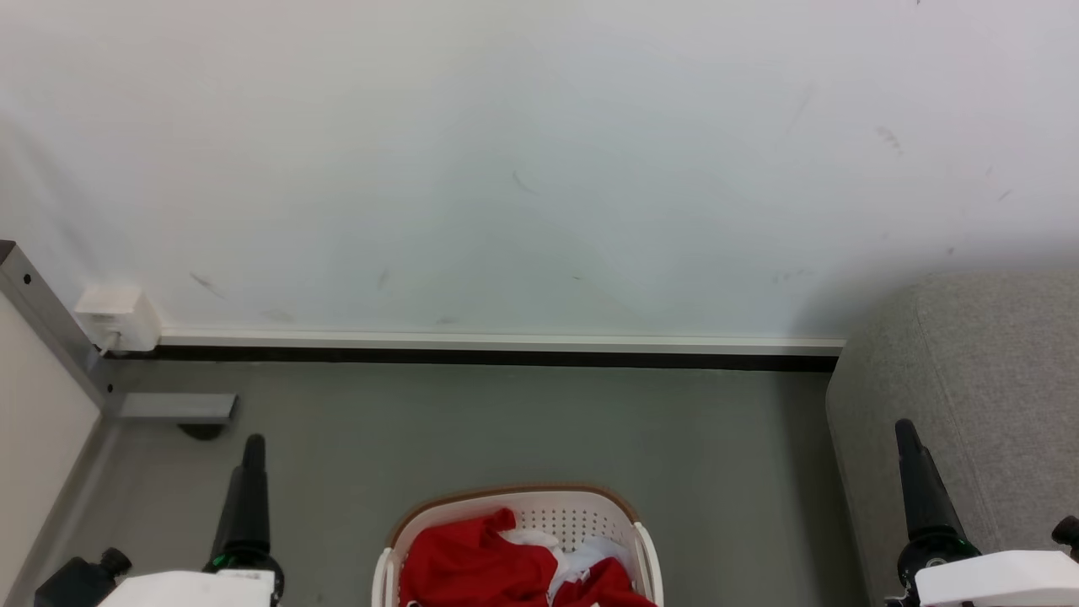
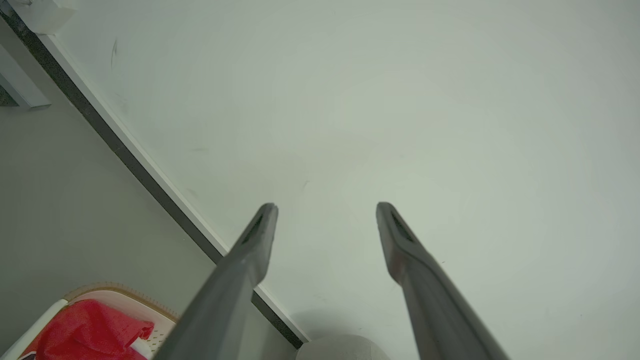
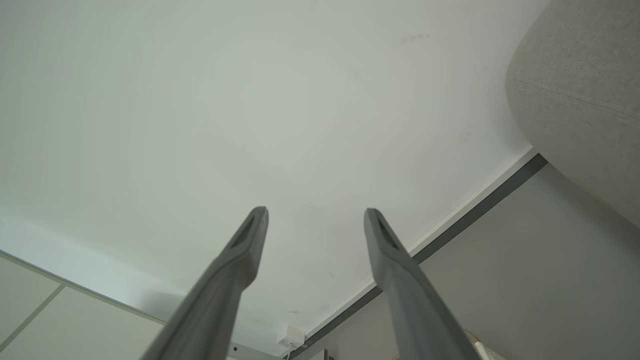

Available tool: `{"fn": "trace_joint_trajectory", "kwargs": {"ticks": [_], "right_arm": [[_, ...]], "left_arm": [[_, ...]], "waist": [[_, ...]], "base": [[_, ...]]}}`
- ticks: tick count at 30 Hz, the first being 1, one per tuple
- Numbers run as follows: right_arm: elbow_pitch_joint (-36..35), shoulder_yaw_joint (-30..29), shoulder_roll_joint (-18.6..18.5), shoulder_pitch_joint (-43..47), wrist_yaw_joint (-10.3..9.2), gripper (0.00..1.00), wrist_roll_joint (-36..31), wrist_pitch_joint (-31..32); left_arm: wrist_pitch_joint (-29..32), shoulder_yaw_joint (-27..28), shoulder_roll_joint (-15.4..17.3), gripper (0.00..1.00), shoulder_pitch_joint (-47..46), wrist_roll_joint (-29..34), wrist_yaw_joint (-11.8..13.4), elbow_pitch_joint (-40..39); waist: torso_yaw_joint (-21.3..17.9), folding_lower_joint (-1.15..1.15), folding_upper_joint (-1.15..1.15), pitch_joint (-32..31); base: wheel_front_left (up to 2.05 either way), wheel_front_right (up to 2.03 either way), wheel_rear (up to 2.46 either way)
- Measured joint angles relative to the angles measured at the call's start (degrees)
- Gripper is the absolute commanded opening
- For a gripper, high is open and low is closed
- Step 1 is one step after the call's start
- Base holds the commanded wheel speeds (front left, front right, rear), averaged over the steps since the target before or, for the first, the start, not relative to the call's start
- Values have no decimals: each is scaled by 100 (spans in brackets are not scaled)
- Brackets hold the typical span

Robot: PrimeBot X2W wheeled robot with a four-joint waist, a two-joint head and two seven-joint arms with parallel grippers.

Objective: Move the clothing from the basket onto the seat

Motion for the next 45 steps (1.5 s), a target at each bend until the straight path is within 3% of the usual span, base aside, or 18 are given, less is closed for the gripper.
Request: {"fn": "trace_joint_trajectory", "kwargs": {"ticks": [20,33,45], "right_arm": [[-54,380,-166,2,0,100,-2158,-357],[120,257,-166,11,0,100,-3481,-542],[290,191,-45,32,0,100,-4146,-713]], "left_arm": [[-349,-201,5,100,179,2661,194,-229],[-527,-264,12,100,231,3533,361,-170],[-706,-283,19,100,236,4179,413,-160]], "waist": [[-19,0,0,-66],[-16,0,0,-117],[0,0,0,-162]], "base": [[0,0,0],[0,0,0],[0,0,0]]}}
